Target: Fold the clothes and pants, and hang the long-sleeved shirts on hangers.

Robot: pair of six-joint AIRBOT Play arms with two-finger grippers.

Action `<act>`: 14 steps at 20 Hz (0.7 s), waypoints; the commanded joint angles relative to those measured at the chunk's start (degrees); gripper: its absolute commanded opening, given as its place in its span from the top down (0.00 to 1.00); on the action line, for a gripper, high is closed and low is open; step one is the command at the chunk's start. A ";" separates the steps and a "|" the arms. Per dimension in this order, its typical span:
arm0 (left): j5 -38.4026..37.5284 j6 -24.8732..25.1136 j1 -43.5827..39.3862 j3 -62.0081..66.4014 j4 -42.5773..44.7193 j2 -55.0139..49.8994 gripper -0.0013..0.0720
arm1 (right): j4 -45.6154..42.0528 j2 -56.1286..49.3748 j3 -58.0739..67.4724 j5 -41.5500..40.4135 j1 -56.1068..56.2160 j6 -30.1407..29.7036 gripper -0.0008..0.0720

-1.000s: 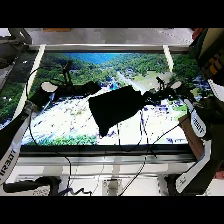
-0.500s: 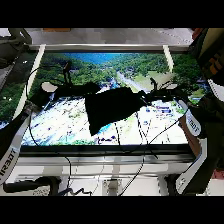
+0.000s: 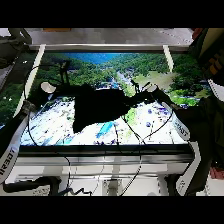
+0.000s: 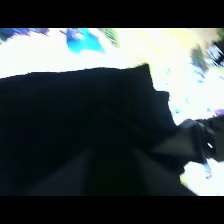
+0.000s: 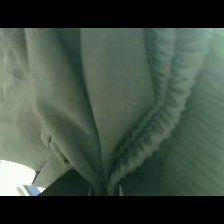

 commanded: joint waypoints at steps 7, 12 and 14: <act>0.09 0.04 13.44 0.02 1.38 11.56 0.90 | -0.04 13.90 11.41 9.11 -11.02 3.56 0.96; -1.07 0.00 19.19 0.00 1.36 18.45 0.90 | -4.81 31.63 11.96 16.00 -30.25 13.79 0.96; -3.76 0.02 20.39 0.00 1.36 19.74 0.90 | -9.97 38.53 11.96 17.25 -40.19 15.69 0.96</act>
